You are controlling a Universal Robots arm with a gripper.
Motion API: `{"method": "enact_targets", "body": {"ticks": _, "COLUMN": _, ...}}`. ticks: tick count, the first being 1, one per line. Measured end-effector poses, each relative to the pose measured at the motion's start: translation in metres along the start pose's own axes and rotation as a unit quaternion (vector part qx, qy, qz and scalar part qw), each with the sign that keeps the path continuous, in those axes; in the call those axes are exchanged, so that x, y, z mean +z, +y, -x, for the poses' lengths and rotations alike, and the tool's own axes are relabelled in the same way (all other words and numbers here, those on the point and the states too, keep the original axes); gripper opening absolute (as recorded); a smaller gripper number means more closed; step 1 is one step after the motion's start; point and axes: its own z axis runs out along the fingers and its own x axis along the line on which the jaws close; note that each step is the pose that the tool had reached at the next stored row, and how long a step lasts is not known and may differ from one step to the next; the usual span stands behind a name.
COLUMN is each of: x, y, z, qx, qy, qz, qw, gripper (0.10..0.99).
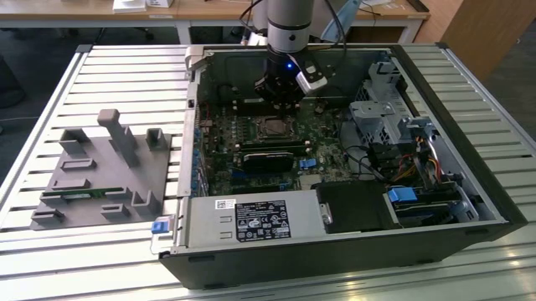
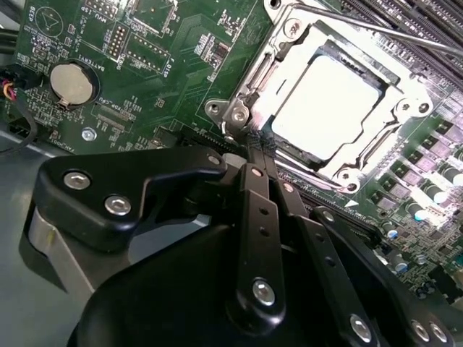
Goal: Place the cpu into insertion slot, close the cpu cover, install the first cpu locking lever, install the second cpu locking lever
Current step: 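Install the first cpu locking lever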
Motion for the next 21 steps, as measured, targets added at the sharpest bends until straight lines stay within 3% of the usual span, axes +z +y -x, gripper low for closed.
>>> {"method": "enact_targets", "body": {"ticks": 7, "x": -0.0148, "y": -0.0004, "z": 0.0003, "qx": 0.0, "qy": 0.0001, "qz": 0.0, "qw": 1.0, "gripper": 0.106}}
{"method": "enact_targets", "body": {"ticks": 21, "x": -0.0147, "y": -0.0068, "z": 0.0004, "qx": 0.0, "qy": 0.0, "qz": 0.0001, "qw": 1.0, "gripper": 0.106}}
